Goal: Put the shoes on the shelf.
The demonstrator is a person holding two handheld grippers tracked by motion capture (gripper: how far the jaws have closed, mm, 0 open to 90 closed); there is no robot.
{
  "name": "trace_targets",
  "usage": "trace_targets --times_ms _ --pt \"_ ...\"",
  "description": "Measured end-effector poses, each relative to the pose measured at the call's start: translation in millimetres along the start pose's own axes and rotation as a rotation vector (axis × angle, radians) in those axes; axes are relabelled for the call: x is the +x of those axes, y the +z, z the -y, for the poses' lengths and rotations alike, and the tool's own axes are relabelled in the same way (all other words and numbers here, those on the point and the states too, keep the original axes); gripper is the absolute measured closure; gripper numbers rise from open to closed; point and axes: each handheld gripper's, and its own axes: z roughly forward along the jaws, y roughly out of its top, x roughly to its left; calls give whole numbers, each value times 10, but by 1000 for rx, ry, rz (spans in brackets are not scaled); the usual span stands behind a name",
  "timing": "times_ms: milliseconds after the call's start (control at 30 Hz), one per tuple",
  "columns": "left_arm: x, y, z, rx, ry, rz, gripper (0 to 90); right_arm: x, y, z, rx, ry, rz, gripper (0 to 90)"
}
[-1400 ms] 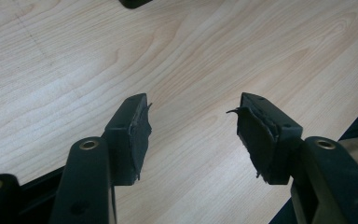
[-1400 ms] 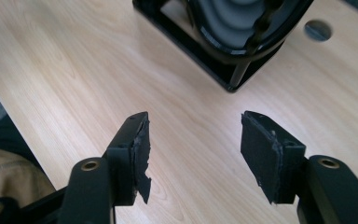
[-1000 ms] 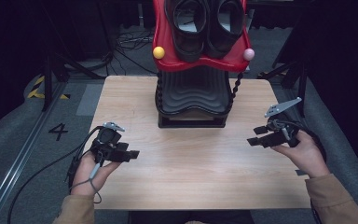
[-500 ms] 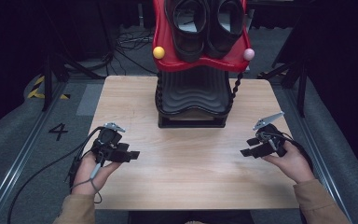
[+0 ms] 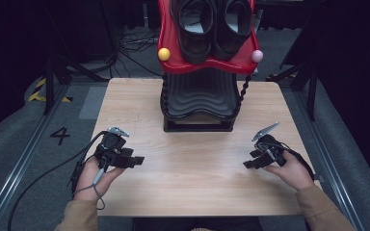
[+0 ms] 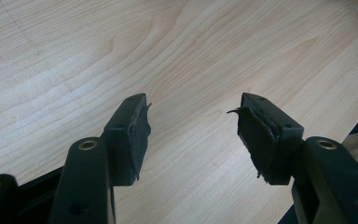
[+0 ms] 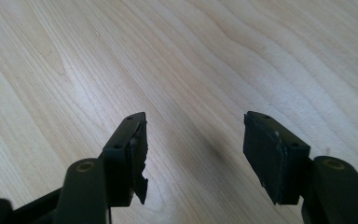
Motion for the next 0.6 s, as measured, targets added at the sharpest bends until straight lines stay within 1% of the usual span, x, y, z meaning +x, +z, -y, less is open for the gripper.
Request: trace_targets --times_ms 100,167,200,267,300,367,400,467,500,567,600 --pt "3 14 -2 3 2 5 433 28 74 5 28 -5 7 403" --pt "4 21 -4 6 5 9 431 55 109 7 48 -18 28 403" --pt "7 21 -4 8 7 9 430 70 122 8 53 -25 38 403" --pt "14 24 -5 11 11 3 428 77 127 9 55 -26 40 403" --pt "27 31 -3 16 7 1 428 86 133 10 57 -32 48 401" --pt "53 53 4 27 -2 -2 421 115 146 15 79 -48 84 401" --pt "70 69 7 36 0 2 419 121 146 19 80 -51 88 401" --pt "82 97 4 42 1 11 417 118 138 30 80 -50 85 399" --pt "81 106 0 41 -4 20 416 109 129 35 77 -38 72 394" --pt "91 137 -15 30 -1 50 415 89 106 52 58 -20 52 394" --pt "94 154 -20 33 -1 52 415 78 97 63 55 -15 49 395"
